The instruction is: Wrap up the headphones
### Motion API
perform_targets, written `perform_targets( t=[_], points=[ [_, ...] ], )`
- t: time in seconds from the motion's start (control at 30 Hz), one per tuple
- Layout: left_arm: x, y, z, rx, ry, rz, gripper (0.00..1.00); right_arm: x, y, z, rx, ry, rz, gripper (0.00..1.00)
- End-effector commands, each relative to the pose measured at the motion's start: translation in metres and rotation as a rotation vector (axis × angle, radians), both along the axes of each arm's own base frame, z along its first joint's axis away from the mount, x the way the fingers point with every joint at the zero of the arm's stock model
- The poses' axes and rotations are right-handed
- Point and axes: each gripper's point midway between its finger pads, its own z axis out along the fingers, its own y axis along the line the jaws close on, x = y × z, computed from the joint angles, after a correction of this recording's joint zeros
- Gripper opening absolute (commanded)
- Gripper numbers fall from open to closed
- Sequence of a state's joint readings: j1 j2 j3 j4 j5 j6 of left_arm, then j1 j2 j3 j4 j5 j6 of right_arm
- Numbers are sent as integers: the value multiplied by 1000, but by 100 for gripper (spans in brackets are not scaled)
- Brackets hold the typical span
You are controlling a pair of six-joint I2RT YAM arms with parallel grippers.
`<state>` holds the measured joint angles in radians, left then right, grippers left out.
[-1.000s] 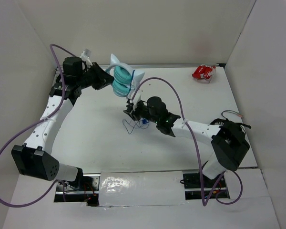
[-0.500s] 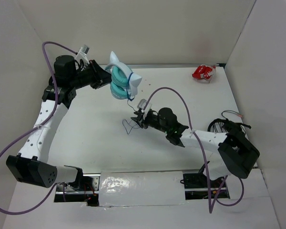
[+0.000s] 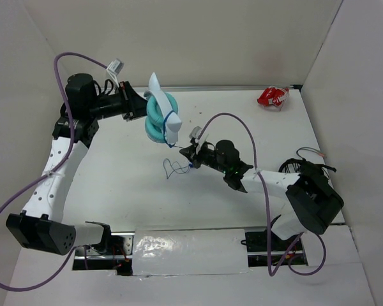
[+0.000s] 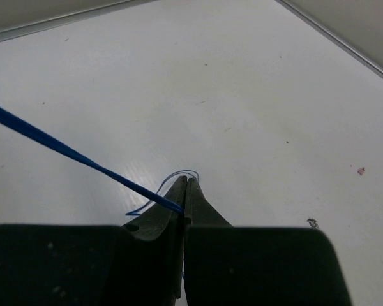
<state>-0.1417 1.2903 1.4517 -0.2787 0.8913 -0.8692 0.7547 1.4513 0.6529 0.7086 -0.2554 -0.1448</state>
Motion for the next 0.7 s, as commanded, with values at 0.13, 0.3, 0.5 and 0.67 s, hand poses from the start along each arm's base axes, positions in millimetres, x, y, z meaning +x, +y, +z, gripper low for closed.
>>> perform_targets(
  t=[0.13,0.3,0.5,0.67],
  points=[
    [-15,5,-2,39,-147,0,0,57,-58,25,141,119,-195,0],
    [16,11,-71,169,-112,58,0,80,-88,19,66,288,-347,0],
    [37,-9,-142,306,-19,23,0,102,-100,29,-34,395,-413,0],
    [30,-44,-177,355,-51,-126,0,118,-98,33,-115,476,-449,0]
  ],
)
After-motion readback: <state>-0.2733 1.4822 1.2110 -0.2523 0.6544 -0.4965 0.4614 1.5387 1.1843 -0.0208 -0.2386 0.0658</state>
